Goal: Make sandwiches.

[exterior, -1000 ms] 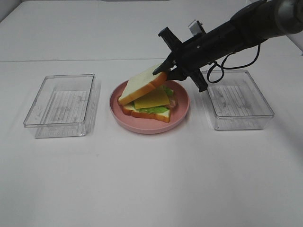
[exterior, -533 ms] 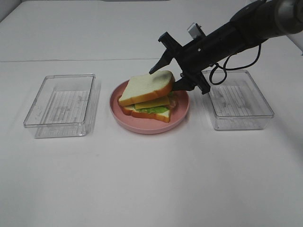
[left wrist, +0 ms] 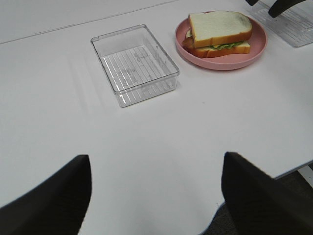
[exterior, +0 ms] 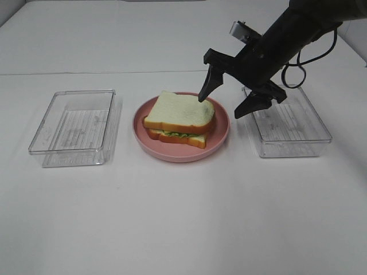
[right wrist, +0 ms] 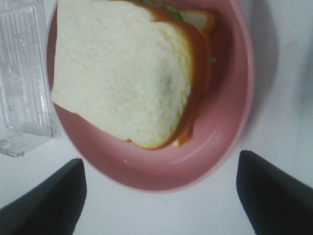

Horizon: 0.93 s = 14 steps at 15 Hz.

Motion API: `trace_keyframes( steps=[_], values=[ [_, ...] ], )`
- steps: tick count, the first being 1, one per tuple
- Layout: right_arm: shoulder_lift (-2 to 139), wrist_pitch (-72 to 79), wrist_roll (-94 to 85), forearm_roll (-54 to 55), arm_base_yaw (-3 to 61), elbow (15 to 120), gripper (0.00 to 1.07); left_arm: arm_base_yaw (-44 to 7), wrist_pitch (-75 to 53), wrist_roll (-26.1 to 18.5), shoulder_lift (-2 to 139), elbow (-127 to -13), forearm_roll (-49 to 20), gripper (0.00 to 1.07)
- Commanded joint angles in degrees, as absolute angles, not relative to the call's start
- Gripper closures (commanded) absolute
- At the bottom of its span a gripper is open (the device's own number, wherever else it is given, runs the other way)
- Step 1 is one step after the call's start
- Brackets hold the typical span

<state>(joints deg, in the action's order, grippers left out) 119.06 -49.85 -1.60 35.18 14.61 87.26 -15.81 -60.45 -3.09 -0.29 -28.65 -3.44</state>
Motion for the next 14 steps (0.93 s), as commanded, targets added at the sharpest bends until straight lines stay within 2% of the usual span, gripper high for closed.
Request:
trace_keyframes(
  steps=[1,4,10,11,14],
  values=[
    [115.7,-54.4,-0.9,29.0,14.8,87.1,0.28,-15.8,-59.9,-3.0,-1.5,-28.5,-3.7,0.36],
    [105.4,-65.1,-1.4,17.6,14.8,87.0,0.28,-15.8,-59.9,-3.0,-1.5,-28.5,-3.7,0.36],
    [87.9,-69.2,-1.4,10.9,14.8,84.0,0.28,-15.8,-59.9,-3.0,-1.5,-28.5,-3.7,0.36],
    [79.3,-69.2,-1.4,10.0,14.8,77.9,0.28,-15.8,-59.9,-3.1,-1.5,-28.5,-3.7,0.36],
    [68.5,-69.2,-2.7,9.2,14.8,68.4,0.29,-15.8,-59.9,-3.1,-1.5,-28.5,-3.7,0.36]
  ],
)
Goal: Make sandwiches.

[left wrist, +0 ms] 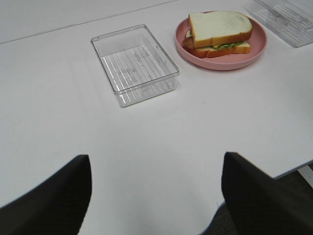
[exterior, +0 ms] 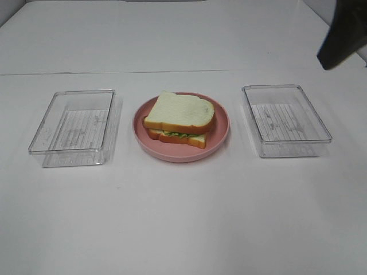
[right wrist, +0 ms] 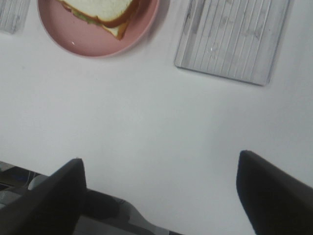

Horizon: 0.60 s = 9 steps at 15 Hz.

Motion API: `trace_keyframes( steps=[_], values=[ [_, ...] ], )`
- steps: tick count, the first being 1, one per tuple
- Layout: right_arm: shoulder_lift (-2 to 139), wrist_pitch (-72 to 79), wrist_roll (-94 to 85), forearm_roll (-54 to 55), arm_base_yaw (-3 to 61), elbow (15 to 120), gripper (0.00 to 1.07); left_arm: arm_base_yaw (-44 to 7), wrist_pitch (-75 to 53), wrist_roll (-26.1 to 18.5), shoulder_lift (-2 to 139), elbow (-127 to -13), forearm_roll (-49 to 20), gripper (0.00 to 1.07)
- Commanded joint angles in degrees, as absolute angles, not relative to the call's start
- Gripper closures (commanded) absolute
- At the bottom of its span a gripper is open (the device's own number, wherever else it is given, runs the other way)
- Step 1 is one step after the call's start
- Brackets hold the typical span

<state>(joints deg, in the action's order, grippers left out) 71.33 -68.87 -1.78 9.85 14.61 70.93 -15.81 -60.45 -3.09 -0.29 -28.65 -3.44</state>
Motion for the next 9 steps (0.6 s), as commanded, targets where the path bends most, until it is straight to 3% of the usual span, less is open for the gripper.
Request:
trace_keyframes(
  steps=[1,9],
  values=[
    [63.5,-69.2,-2.7,9.2,14.8,63.9,0.29,-15.8,-59.9,-3.1,-1.5,-28.5,-3.7,0.36],
    [21.5,-66.6,-9.7,9.3,14.8,33.3,0.29,-15.8,-59.9,-4.6,-1.5,-28.5,-4.8,0.36]
  ],
)
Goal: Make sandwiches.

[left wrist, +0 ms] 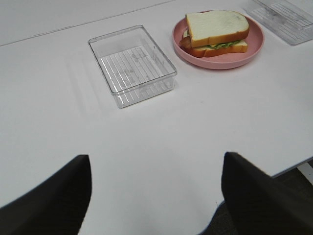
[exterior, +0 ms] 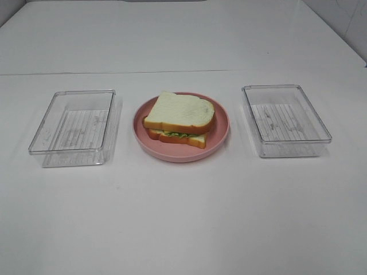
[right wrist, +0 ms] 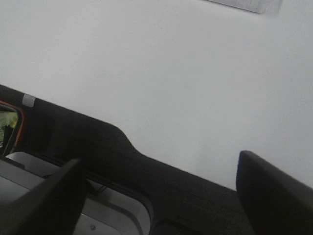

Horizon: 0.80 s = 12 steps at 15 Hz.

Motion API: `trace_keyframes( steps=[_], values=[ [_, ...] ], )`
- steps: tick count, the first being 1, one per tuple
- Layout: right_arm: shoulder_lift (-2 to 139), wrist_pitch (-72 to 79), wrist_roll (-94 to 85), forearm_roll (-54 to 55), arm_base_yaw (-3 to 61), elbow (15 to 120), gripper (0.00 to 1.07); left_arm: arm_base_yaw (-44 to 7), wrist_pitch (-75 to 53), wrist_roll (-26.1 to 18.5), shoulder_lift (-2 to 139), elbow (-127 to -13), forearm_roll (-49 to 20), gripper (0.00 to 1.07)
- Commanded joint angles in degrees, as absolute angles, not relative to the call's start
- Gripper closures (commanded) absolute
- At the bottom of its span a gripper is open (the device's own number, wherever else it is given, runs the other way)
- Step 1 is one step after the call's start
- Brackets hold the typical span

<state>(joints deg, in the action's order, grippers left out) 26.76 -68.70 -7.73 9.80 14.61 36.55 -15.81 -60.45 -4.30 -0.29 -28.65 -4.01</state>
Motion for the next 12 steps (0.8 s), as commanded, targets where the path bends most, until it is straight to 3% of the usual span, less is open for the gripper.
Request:
trace_keyframes(
  steps=[1,4,12],
  values=[
    [19.7,-66.0,-9.7,9.3,14.8,32.1,0.29,-15.8,-59.9,-4.6,-1.5,-28.5,-4.8,0.36],
    [7.3,-60.7,-9.7,6.9,14.8,29.4,0.29,-15.8,-59.9,-4.8,-1.5,-28.5,-4.9,0.36],
    [5.8,-61.1,-9.3,6.7,14.8,29.0,0.29,-15.8,-59.9,-4.6,-1.5,-28.5,-4.8,0.36]
  ],
)
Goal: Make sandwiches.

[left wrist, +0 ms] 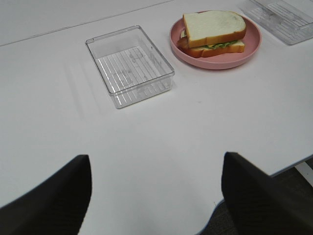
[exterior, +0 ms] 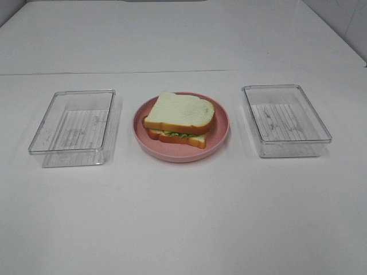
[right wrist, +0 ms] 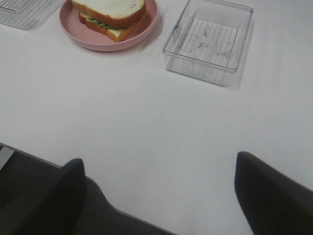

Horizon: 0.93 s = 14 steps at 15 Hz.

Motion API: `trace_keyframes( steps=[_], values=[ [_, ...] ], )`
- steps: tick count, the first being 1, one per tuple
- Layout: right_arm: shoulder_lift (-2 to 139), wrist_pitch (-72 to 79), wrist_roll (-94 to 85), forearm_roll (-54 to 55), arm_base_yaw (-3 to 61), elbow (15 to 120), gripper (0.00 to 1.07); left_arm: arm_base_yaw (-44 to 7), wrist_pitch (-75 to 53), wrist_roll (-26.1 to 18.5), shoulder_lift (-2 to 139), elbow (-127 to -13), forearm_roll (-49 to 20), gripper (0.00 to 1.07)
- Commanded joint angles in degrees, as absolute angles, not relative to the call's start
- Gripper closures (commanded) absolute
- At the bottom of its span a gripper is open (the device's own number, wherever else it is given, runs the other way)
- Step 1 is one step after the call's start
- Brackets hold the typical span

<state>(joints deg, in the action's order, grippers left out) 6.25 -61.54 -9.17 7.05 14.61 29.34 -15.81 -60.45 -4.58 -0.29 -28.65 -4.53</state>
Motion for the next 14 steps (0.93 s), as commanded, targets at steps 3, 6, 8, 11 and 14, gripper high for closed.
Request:
trace_keyframes(
  steps=[3,6,8,11,14],
  values=[
    [5.8,-61.1,-9.3,6.7,14.8,29.0,0.29,-15.8,-59.9,-4.6,-1.5,-28.5,-4.8,0.36],
    [5.8,-61.1,-9.3,6.7,14.7,29.0,0.29,-15.8,-59.9,-4.6,-1.5,-28.5,-4.8,0.36],
    [5.8,-61.1,-9.3,7.1,14.0,29.0,0.29,-15.7,-59.9,-4.6,-1.5,-28.5,-4.8,0.36],
    [5.8,-61.1,-9.3,7.8,4.3,29.0,0.29,-5.7,-59.9,-4.5,-1.5,-28.5,-4.9,0.36],
    [5.0,-61.1,-9.3,7.8,-0.3,29.0,0.29,-0.1,-59.9,-4.5,-1.7,-28.5,-4.8,0.36]
  ],
)
